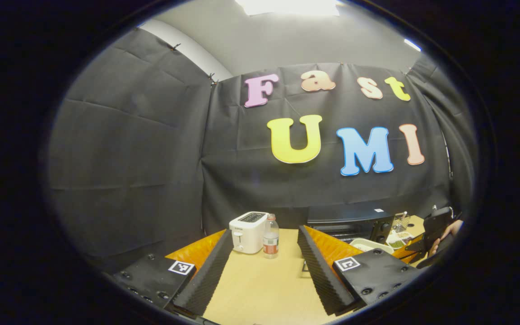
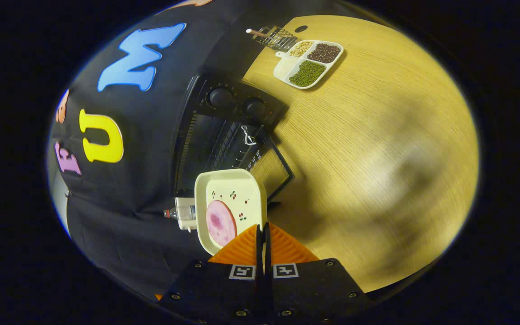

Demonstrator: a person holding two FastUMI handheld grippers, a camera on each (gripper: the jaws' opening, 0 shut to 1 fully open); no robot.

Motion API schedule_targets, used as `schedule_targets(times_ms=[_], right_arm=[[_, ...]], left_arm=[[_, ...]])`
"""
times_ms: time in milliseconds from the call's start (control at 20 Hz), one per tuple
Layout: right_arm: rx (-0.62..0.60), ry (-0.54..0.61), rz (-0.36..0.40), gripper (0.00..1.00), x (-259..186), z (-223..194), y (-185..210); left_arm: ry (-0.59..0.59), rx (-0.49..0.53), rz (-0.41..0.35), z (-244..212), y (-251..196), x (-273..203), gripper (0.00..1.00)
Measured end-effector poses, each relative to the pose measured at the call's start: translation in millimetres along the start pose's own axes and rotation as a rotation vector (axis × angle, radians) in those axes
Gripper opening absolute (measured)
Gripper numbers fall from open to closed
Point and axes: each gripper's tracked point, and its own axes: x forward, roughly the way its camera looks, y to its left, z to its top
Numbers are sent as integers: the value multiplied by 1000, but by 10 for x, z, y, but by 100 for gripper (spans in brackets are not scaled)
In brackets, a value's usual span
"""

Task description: Open the electric oven with the left hand, put the food in, and close the electric oven.

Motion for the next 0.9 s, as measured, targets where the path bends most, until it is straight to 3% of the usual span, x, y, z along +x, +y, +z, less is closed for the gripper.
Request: schedule_targets(times_ms=[350,600,750,800,900], right_arm=[[182,-127,12,1,580,128,348],[260,-202,25,0,949,212,555],[325,-236,44,1,1167,254,645],[341,-241,49,1,1237,267,671],[364,-263,47,0,1344,324,692]], left_arm=[[15,-1,-5,-104,221,246,100],[35,-8,3,-188,418,456,90],[57,3,8,-282,528,539,90],[61,7,10,-299,563,568,100],[70,17,18,-329,624,632,100]])
